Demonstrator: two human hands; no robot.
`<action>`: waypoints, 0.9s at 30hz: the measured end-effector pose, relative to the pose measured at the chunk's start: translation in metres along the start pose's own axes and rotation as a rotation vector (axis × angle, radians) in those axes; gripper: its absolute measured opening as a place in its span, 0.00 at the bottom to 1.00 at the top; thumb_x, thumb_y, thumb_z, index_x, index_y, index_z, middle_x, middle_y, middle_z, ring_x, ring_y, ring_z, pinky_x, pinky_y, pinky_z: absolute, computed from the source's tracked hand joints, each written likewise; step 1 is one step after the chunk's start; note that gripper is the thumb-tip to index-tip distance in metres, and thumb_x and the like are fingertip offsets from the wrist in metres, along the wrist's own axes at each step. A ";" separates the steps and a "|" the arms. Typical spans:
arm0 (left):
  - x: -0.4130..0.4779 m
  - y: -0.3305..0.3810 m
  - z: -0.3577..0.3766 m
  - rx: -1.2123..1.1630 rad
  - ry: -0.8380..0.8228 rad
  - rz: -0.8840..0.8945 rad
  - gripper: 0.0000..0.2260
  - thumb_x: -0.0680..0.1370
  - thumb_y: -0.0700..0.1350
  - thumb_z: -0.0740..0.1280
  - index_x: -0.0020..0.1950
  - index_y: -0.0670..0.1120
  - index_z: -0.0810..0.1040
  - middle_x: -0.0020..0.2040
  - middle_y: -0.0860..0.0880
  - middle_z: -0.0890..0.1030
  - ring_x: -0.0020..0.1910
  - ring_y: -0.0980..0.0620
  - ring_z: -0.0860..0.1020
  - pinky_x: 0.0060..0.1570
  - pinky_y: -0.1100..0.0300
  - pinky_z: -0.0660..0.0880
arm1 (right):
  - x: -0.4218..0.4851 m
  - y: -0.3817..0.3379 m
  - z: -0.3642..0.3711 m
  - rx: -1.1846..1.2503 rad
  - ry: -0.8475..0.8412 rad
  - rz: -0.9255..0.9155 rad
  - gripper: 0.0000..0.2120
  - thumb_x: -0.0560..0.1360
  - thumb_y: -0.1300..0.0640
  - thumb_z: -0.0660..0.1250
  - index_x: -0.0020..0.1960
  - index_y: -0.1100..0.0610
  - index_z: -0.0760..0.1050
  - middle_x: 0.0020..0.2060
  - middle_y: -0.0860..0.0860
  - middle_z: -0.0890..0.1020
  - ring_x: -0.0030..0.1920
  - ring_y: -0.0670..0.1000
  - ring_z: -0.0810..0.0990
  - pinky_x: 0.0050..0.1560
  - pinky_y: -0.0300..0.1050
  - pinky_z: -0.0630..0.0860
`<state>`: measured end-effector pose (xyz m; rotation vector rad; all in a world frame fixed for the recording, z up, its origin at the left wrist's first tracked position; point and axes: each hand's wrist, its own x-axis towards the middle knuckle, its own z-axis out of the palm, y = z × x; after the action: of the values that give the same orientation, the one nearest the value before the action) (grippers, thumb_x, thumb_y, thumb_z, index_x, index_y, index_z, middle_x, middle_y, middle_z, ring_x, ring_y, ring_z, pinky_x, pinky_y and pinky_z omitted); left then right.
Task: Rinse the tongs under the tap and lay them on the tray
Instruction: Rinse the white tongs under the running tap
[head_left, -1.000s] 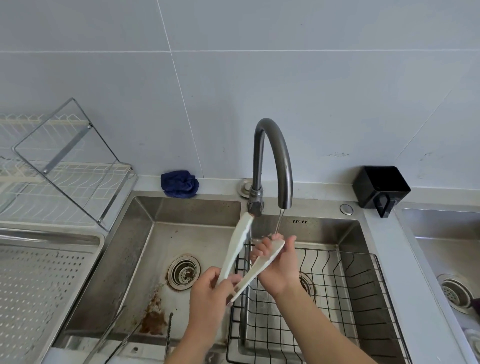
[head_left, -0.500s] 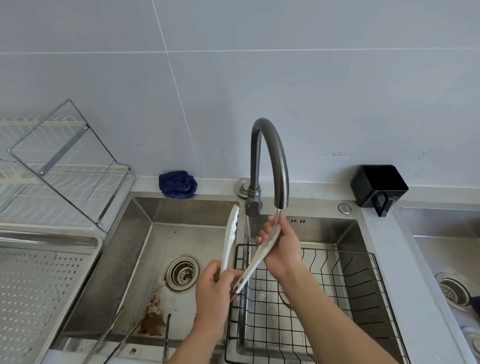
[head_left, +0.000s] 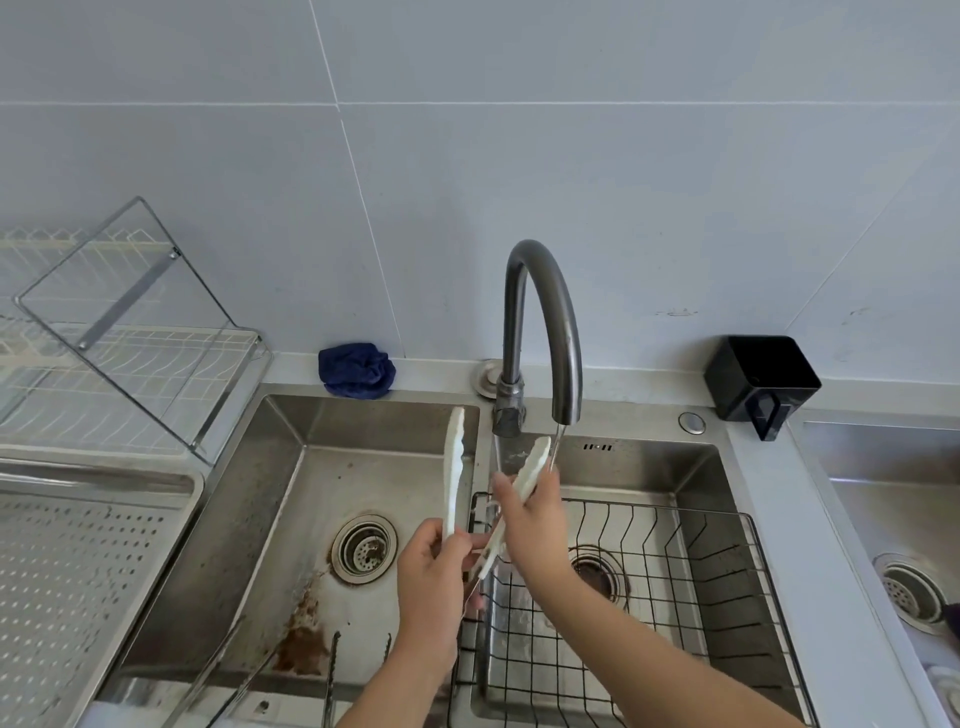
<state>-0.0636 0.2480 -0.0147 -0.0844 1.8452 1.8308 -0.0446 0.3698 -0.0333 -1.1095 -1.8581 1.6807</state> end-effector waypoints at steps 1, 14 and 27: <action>-0.002 0.001 0.000 0.028 -0.005 0.025 0.11 0.72 0.47 0.69 0.44 0.39 0.74 0.42 0.37 0.85 0.36 0.39 0.78 0.22 0.58 0.70 | 0.006 -0.004 -0.004 0.087 0.038 0.041 0.07 0.81 0.51 0.67 0.55 0.52 0.72 0.40 0.53 0.83 0.34 0.53 0.84 0.34 0.51 0.84; -0.008 -0.007 0.013 0.181 0.057 0.172 0.04 0.73 0.47 0.69 0.39 0.49 0.80 0.35 0.37 0.78 0.31 0.46 0.70 0.31 0.48 0.69 | 0.001 -0.010 -0.016 0.481 -0.042 0.260 0.07 0.80 0.62 0.68 0.57 0.57 0.74 0.35 0.57 0.80 0.29 0.53 0.80 0.35 0.53 0.83; -0.009 -0.009 0.009 0.375 0.052 0.371 0.07 0.78 0.44 0.72 0.41 0.53 0.80 0.32 0.52 0.80 0.26 0.56 0.74 0.27 0.56 0.73 | 0.019 -0.012 -0.032 0.157 0.205 0.230 0.07 0.83 0.57 0.62 0.60 0.51 0.73 0.45 0.53 0.84 0.41 0.54 0.85 0.42 0.55 0.85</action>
<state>-0.0494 0.2528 -0.0186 0.3713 2.3302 1.6815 -0.0360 0.4053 -0.0194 -1.4134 -1.4938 1.7269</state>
